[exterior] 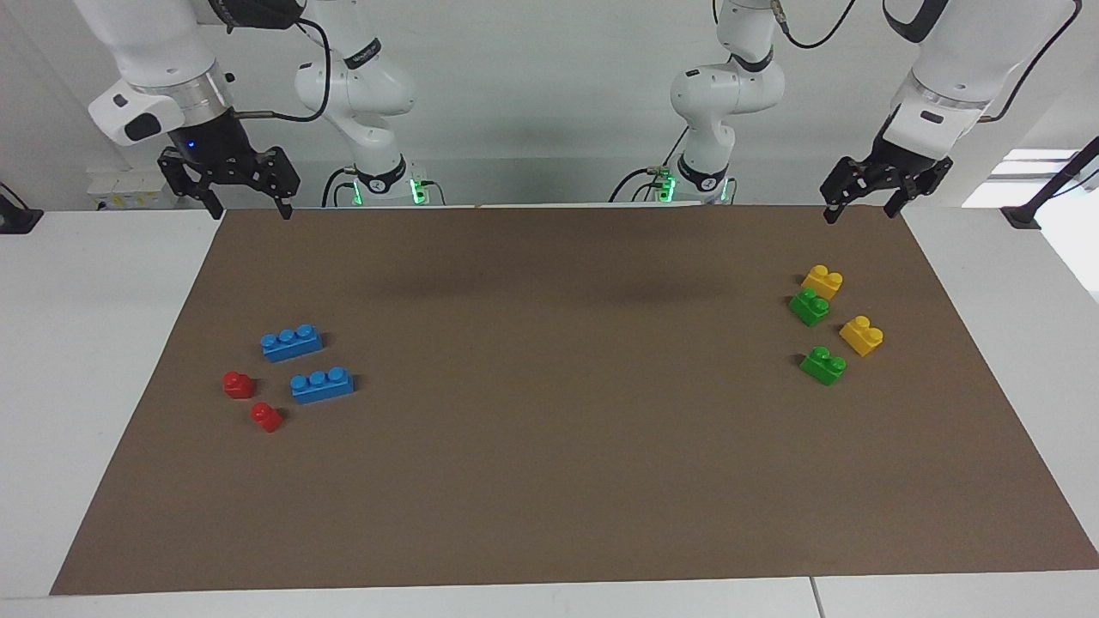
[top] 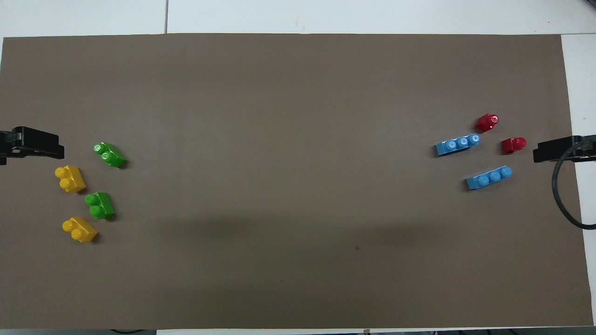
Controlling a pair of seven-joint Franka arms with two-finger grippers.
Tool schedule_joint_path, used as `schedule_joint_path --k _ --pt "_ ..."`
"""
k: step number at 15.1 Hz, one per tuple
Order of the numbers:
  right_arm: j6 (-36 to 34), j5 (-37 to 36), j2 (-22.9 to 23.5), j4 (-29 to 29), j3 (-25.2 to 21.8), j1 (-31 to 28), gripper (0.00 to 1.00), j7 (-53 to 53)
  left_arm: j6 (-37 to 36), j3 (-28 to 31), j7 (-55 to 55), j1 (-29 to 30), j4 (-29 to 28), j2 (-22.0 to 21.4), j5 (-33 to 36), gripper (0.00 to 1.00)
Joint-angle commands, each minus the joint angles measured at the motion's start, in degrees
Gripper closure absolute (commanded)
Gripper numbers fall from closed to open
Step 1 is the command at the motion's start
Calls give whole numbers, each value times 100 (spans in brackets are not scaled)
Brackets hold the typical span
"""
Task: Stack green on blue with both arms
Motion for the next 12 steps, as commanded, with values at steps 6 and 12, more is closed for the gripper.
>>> schedule_joint_path --k 6,12 --pt "396 362 -35 -165 -2 -282 3 344 42 35 -326 -52 -179 -175 94 0" --pt "634 502 123 -367 -2 -528 6 1845 78 18 -2829 -61 -188 -175 23 0"
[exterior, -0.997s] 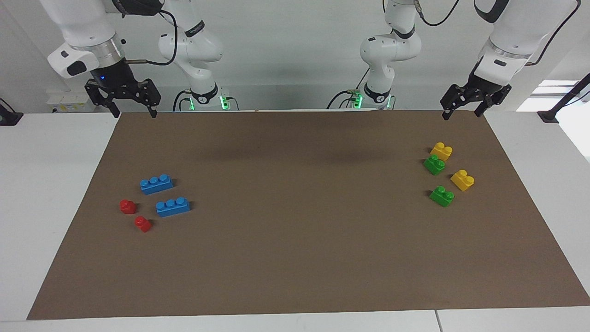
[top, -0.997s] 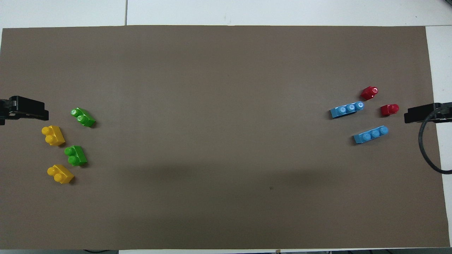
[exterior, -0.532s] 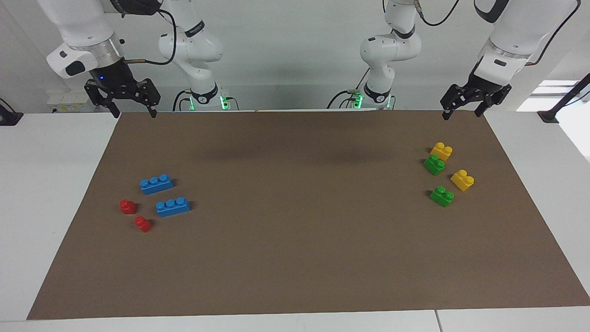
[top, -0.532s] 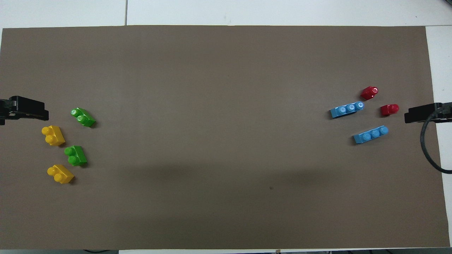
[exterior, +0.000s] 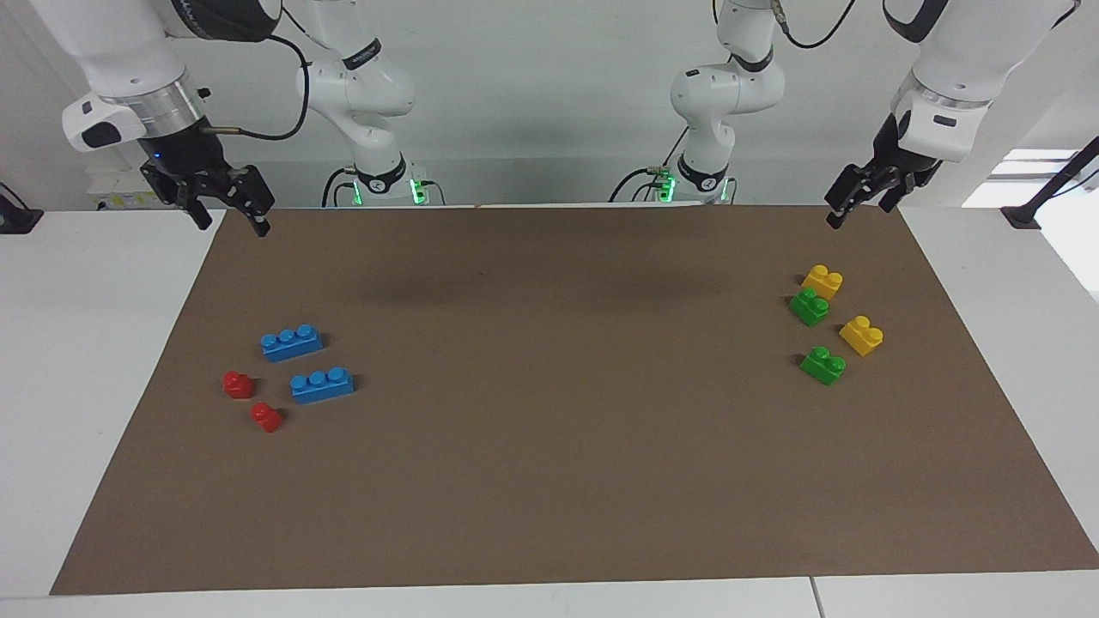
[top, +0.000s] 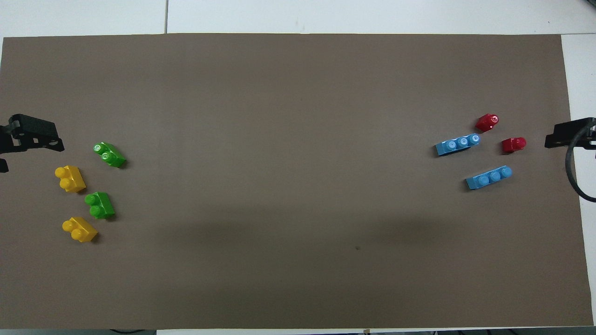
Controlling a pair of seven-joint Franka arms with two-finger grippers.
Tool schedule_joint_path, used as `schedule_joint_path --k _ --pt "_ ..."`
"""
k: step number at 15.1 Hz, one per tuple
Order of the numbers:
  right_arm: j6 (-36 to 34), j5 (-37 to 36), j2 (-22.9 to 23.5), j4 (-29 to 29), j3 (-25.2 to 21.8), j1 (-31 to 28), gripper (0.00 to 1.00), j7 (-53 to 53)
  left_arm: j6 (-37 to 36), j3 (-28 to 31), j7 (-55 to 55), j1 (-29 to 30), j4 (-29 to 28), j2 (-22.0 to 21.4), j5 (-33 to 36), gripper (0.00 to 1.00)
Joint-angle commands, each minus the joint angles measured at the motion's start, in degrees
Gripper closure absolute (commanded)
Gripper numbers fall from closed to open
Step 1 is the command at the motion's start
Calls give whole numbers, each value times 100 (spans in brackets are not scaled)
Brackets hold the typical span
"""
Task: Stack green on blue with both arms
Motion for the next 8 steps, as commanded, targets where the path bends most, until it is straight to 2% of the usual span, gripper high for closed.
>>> schedule_joint_path --k 1,4,6,8 --pt "153 287 87 -150 38 -178 6 888 80 15 -1297 -60 -188 -174 -11 0" --pt "520 488 114 -605 38 -249 6 2512 229 24 -2729 -60 -197 -165 -117 0" --pt "767 1058 113 -826 38 -388 5 3191 335 24 -3512 -52 -240 -174 -231 0" --pt "795 1236 227 -827 38 -424 5 3676 440 24 -4076 1 -293 -191 -275 0"
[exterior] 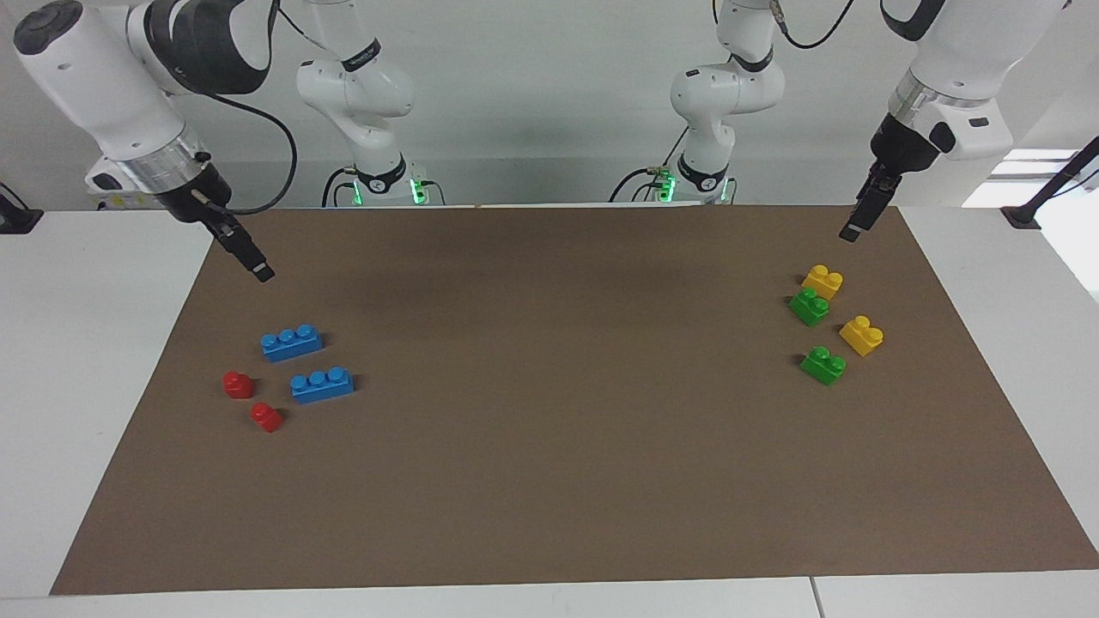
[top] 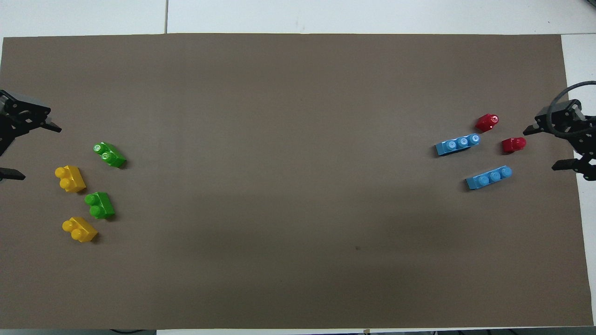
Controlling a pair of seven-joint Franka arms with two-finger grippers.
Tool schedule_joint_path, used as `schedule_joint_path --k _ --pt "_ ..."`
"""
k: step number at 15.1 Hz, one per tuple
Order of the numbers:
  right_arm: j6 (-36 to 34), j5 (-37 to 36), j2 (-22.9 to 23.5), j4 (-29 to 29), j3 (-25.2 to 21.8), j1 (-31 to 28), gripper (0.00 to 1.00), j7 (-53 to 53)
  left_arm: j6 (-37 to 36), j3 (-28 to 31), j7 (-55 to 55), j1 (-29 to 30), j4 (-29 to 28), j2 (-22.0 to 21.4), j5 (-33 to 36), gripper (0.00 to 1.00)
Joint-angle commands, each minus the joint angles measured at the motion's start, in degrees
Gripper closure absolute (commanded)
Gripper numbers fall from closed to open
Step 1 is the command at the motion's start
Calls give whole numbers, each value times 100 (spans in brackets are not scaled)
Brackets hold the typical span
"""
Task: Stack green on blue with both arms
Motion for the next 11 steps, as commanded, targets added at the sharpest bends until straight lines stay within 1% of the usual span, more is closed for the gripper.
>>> schedule_joint_path --k 1,3,6,8,11 --pt "135 425 57 -134 52 -151 5 589 262 46 -689 12 -305 -199 -121 0" --pt "161 540 207 -151 43 -168 5 625 245 55 -698 21 -314 -199 -147 0" --pt "135 645 567 -3 52 -186 6 643 279 55 -742 -15 -446 -252 -156 0" --pt "38 769 927 269 52 -299 6 643 384 99 -786 47 -630 -339 -304 0" --pt "-173 778 1437 717 52 -326 6 643 726 116 -786 161 -1121 -515 -340 0"
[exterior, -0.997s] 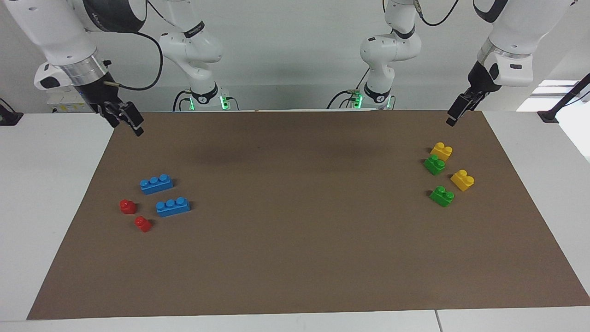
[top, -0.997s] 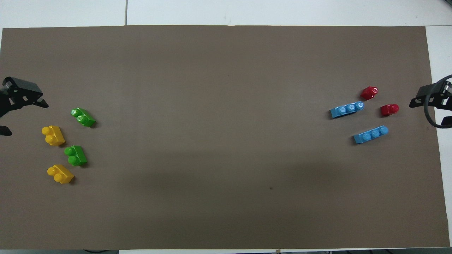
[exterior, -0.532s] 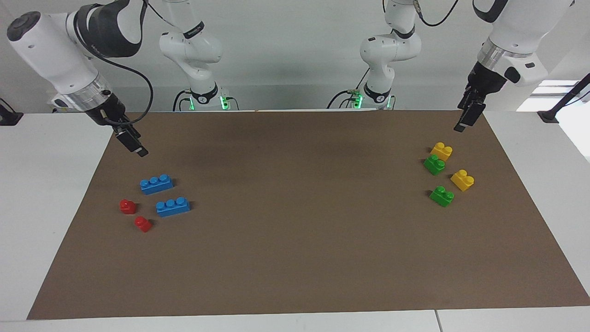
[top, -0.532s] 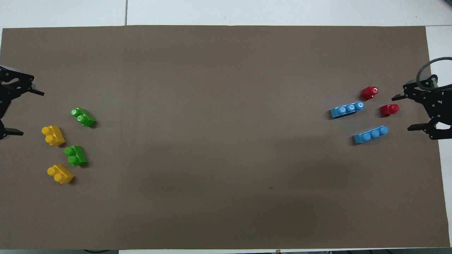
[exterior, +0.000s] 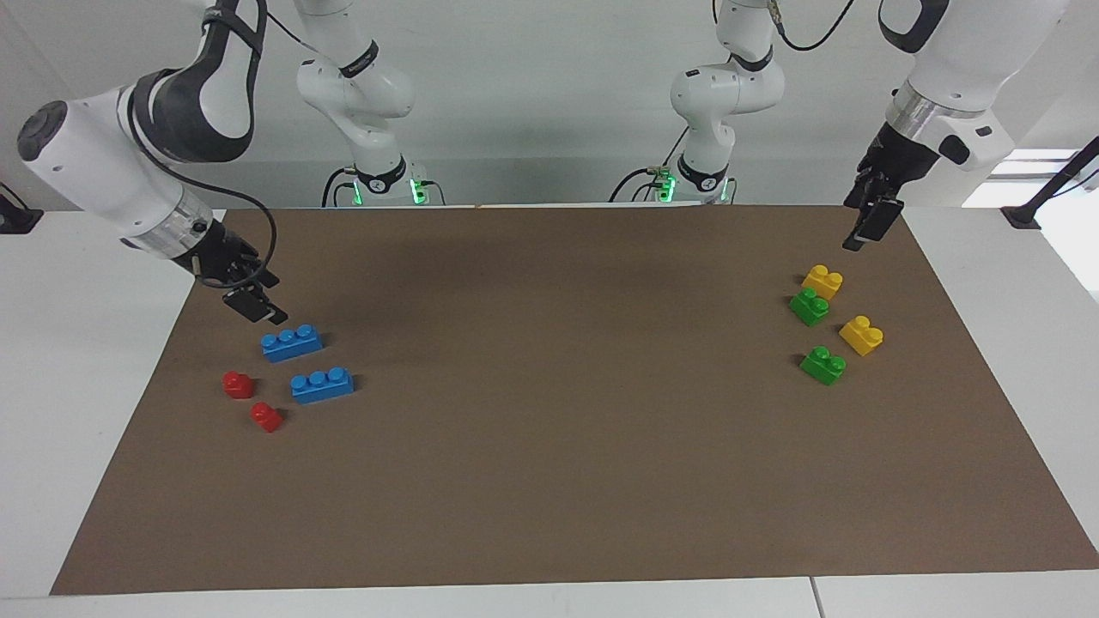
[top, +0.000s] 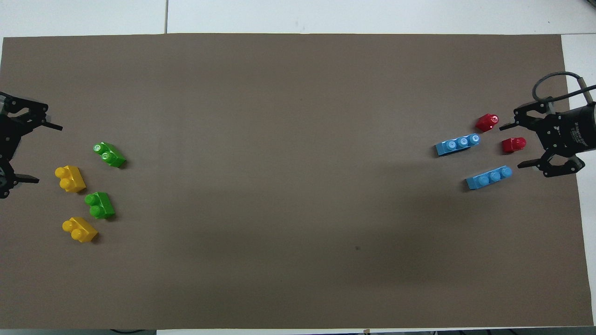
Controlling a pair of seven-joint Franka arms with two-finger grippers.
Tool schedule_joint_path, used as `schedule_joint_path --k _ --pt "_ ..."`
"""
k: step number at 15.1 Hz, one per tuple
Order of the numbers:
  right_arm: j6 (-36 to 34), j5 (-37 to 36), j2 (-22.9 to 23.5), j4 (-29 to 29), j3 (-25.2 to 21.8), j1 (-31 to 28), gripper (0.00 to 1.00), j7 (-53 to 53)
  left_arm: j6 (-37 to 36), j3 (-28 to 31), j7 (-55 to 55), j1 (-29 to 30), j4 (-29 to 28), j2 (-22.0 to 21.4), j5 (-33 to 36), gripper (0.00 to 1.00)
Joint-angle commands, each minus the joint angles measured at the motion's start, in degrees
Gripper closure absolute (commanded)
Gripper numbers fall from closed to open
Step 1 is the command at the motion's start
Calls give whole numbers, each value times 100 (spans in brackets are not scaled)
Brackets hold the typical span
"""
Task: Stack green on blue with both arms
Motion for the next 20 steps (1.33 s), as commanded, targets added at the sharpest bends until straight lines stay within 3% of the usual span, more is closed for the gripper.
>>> schedule_joint_path --k 1,8,14,20 --pt "-231 155 542 576 63 -110 6 59 461 31 -55 162 -701 -370 -162 0" --pt "-117 217 1184 841 63 -110 7 68 1182 31 129 198 -1247 -133 -171 0" --pt "-29 270 1685 788 63 -286 7 41 1568 40 833 320 -1168 613 -100 0" --pt "252 349 1782 587 71 -277 6 -11 2183 49 1122 347 -1116 1290 286 0"
